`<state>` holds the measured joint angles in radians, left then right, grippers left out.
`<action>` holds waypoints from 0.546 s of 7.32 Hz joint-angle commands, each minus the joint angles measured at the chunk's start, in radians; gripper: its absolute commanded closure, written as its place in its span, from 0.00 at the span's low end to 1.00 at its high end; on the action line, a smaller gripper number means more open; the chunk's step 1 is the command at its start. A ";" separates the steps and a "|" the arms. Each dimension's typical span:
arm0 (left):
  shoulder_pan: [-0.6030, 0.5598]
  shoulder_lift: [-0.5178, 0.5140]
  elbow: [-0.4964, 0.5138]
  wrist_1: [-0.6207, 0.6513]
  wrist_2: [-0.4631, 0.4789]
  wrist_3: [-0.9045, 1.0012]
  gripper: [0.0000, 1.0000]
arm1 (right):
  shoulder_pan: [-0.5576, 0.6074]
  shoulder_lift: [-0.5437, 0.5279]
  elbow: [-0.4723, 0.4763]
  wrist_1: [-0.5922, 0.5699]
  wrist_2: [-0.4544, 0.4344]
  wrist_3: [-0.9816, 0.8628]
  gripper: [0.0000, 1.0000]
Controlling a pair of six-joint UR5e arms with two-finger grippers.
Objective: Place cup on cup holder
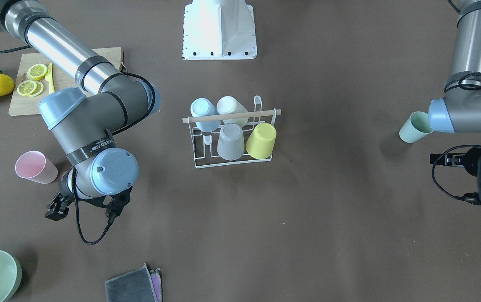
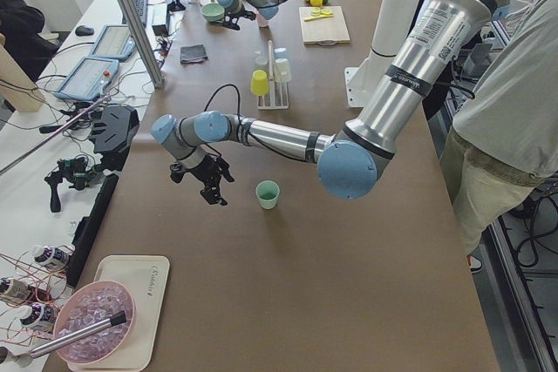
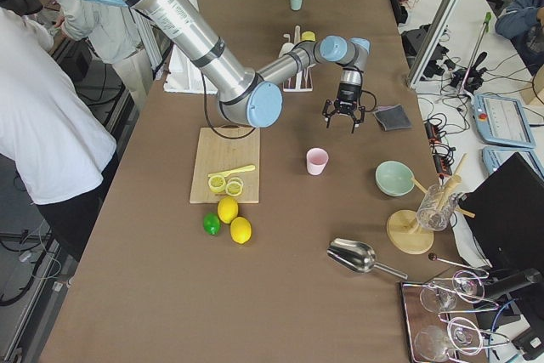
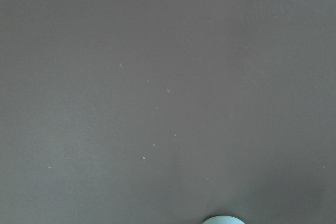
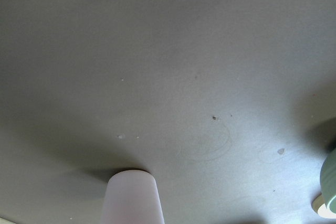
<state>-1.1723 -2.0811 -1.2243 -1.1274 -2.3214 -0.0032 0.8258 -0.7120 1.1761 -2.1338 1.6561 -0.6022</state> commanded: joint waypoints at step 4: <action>0.082 0.006 0.006 0.056 -0.025 0.008 0.01 | -0.071 -0.060 0.010 -0.005 -0.047 -0.122 0.00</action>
<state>-1.0996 -2.0753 -1.2194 -1.0996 -2.3299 0.0034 0.7712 -0.7659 1.1809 -2.1358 1.6130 -0.7156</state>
